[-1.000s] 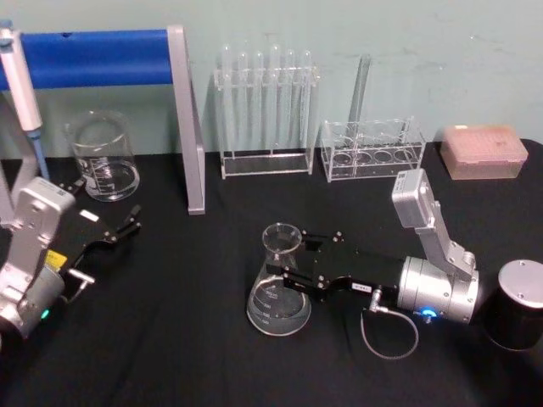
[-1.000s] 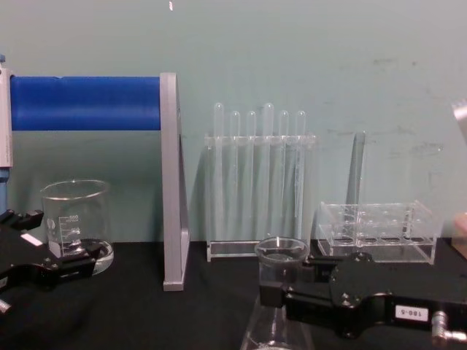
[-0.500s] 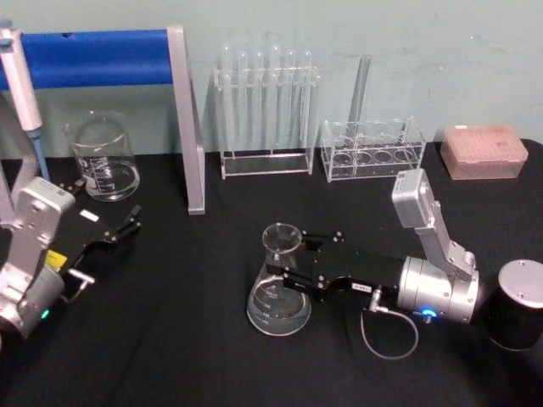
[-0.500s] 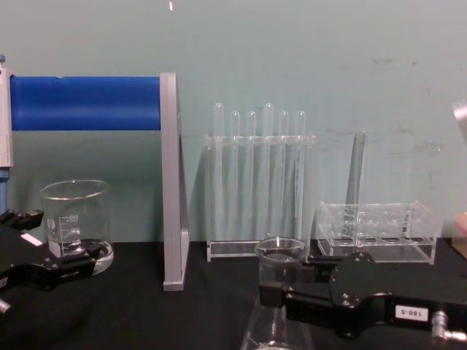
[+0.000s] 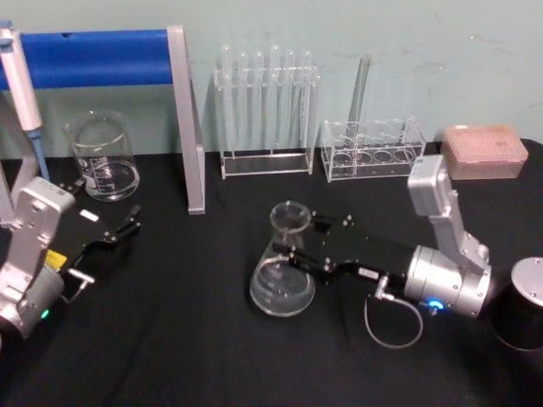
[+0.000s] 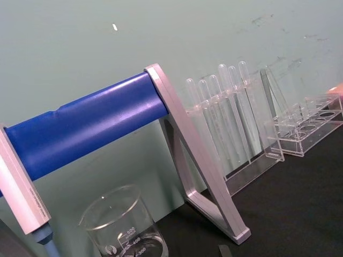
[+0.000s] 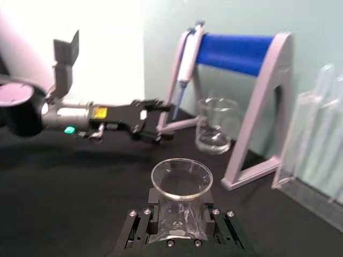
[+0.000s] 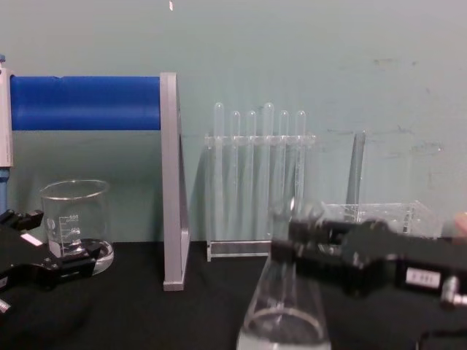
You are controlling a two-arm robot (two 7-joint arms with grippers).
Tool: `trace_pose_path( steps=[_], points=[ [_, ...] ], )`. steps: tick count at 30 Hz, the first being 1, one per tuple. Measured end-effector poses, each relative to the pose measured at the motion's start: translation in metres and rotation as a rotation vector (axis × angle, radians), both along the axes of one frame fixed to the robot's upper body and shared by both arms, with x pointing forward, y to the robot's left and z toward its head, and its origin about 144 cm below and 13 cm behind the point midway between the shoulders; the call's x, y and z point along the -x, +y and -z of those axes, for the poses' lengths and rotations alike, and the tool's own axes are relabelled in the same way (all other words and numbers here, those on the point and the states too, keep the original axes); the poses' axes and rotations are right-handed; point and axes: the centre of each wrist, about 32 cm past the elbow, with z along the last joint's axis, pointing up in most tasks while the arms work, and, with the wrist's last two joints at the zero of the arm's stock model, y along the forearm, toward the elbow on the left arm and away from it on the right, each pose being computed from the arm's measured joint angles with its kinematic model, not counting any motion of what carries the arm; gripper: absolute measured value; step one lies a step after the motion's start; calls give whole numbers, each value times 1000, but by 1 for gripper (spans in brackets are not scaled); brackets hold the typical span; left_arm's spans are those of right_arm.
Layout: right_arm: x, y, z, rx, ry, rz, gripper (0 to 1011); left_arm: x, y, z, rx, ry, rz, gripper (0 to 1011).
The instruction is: Grasp the erlenmeyer flask with one hand, shake it three times, then place it back.
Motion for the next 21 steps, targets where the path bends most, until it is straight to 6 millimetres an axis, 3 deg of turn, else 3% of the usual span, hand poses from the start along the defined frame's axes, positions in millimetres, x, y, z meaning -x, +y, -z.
trace_pose_path(
  steps=[21],
  points=[
    [45,-15,-55,-125,-103,498,448,0,0,0,0,0,0,1001]
  ],
)
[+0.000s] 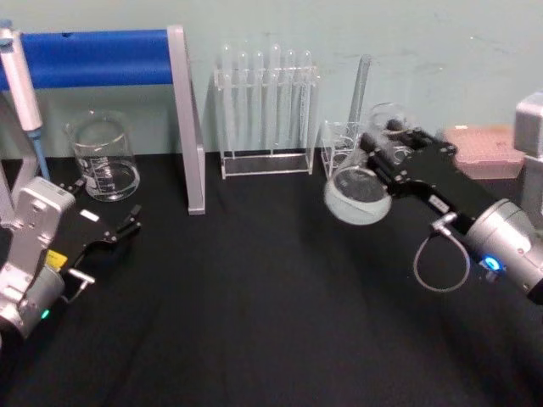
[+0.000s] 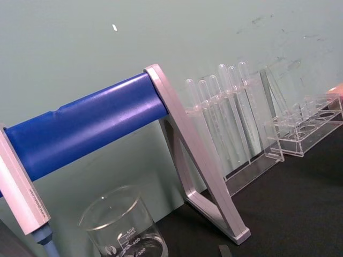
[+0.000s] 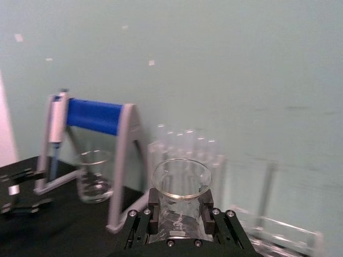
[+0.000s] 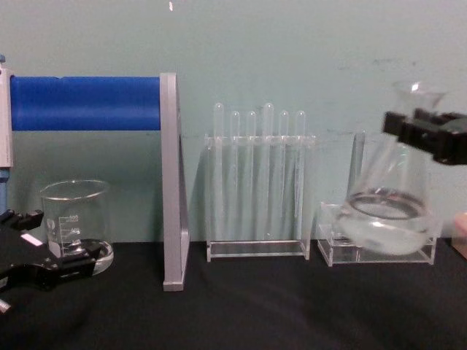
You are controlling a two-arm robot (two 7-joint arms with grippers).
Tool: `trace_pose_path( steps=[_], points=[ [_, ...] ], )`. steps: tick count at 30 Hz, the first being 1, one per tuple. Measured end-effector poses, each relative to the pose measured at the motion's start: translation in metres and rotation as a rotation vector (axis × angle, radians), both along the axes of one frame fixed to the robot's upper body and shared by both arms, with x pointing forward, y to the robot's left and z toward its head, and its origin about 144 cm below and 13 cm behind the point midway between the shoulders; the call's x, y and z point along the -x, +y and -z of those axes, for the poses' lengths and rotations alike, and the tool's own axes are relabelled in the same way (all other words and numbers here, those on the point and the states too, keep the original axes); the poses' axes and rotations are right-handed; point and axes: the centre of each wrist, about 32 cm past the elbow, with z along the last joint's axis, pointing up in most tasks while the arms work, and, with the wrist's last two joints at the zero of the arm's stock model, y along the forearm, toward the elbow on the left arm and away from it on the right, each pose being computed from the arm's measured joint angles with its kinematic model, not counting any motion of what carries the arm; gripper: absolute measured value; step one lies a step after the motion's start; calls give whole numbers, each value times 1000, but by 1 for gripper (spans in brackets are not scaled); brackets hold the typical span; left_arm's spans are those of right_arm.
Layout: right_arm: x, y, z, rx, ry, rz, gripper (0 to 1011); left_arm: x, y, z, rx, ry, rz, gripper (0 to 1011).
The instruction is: Grasp the erlenmeyer flask with one hand, shake it three times, then place it back.
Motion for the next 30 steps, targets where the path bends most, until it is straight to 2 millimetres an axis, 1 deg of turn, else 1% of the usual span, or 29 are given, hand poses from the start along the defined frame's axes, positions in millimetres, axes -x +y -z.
trace_pose_path(
  steps=[3,8,16,23,30],
  points=[
    [6,-5,-2,-6,-10,73,448,0,0,0,0,0,0,1001],
    [12,-11,0,0,-10,126,448,0,0,0,0,0,0,1001],
    [16,-15,1,9,-11,146,449,0,0,0,0,0,0,1001],
    [15,-13,1,16,-13,98,448,0,0,0,0,0,0,1001],
    [12,0,1,25,-13,-24,448,0,0,0,0,0,0,1001]
  ],
)
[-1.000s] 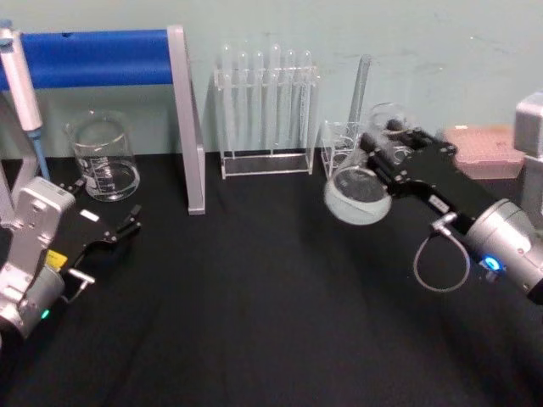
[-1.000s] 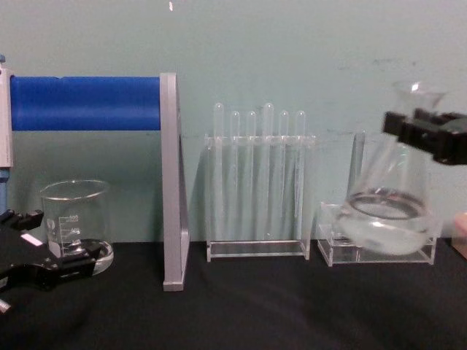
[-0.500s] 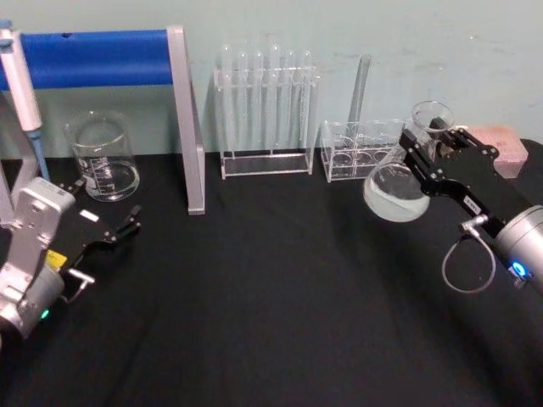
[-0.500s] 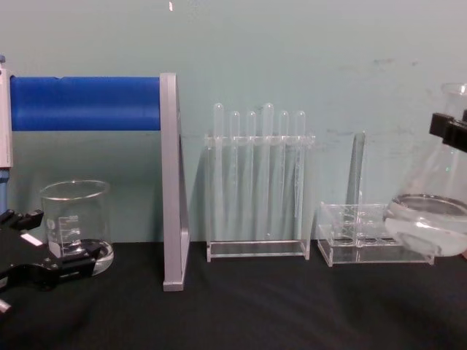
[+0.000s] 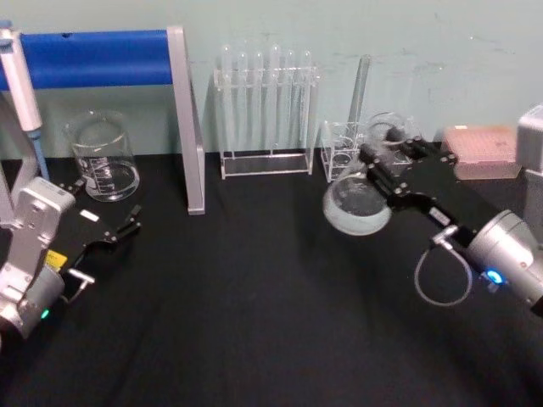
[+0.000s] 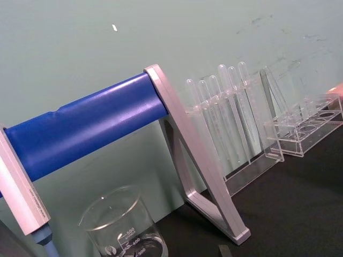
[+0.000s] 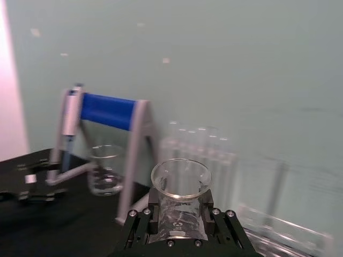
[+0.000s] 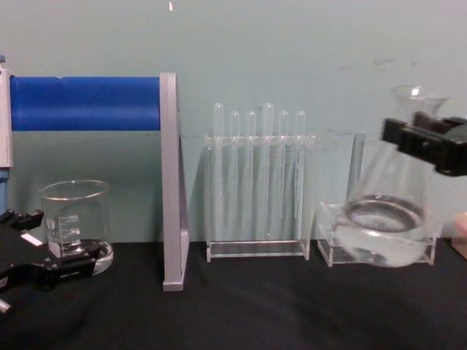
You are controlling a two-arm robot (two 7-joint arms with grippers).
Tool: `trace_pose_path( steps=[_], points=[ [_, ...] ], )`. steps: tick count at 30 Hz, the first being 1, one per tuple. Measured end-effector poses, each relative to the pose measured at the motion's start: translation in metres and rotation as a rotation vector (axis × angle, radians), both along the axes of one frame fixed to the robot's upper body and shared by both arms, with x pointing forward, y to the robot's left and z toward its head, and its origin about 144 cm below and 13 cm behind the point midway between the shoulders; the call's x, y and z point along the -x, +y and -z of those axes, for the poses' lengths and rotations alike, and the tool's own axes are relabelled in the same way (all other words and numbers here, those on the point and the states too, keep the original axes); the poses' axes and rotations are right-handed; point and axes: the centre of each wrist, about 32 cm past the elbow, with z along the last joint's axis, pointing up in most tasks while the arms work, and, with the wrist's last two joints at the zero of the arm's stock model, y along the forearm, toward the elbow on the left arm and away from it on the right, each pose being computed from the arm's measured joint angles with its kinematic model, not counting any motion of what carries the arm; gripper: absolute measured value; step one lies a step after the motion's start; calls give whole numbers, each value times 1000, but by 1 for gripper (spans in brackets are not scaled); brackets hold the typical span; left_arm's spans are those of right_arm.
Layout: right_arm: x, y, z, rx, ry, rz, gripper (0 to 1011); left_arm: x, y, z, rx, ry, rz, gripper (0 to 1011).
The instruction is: Grasp the erlenmeyer flask with one hand, shake it three times, then place it back.
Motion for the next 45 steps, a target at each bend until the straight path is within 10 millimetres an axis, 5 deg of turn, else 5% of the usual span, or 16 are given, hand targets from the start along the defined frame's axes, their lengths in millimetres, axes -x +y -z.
trace_pose_path(
  steps=[11,25,45],
  points=[
    [-6,29,1,15,0,-266,448,0,0,0,0,0,0,1001],
    [-12,39,2,11,5,-332,448,0,0,0,0,0,0,1001],
    [-6,-17,1,-24,0,107,448,0,0,0,0,0,0,1001]
  ],
)
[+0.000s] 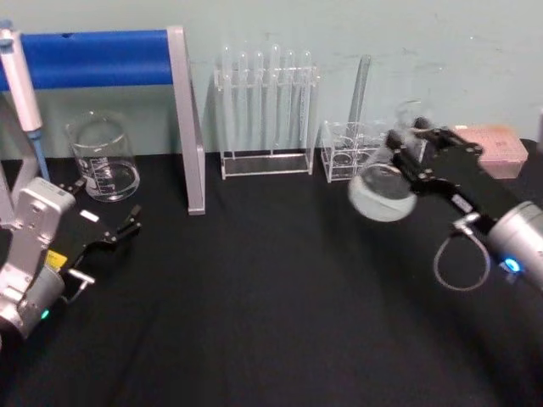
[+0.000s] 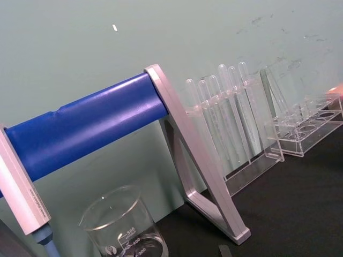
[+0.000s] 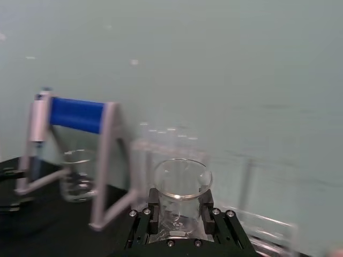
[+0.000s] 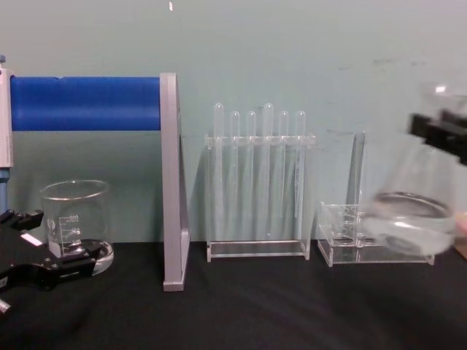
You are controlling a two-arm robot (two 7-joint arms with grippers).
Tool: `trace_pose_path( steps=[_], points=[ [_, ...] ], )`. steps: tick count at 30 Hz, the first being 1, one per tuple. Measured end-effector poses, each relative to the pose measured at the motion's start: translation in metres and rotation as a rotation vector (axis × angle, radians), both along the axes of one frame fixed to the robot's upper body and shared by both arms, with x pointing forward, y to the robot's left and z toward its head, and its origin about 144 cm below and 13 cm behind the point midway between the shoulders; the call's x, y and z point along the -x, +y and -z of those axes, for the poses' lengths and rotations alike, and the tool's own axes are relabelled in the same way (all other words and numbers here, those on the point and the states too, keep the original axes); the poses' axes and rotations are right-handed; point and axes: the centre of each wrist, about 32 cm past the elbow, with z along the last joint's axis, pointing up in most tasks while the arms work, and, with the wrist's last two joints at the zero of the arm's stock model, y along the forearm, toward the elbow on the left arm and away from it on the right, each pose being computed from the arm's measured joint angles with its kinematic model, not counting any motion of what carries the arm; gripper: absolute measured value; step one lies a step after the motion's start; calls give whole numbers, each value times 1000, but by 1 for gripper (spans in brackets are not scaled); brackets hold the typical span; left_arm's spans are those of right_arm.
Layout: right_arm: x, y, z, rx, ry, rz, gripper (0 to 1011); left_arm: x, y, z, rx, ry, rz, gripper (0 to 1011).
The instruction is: Grasp the erlenmeyer flask with one hand, shake it three times, then place it back.
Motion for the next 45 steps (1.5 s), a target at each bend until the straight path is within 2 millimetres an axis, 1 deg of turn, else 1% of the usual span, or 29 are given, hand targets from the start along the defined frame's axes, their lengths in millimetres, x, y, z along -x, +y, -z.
trace_pose_path(
  steps=[6,10,18,24,38,41,45],
  points=[
    [7,-16,0,-2,-1,115,448,0,0,0,0,0,0,1001],
    [11,-21,0,-2,0,148,448,0,0,0,0,0,0,1001],
    [11,-20,0,-4,1,142,448,0,0,0,0,0,0,1001],
    [5,-10,1,-1,6,59,448,0,0,0,0,0,0,1001],
    [-8,34,2,13,20,-265,448,0,0,0,0,0,0,1001],
    [-11,40,2,12,20,-305,448,0,0,0,0,0,0,1001],
    [-13,43,1,10,18,-325,448,0,0,0,0,0,0,1001]
  ],
)
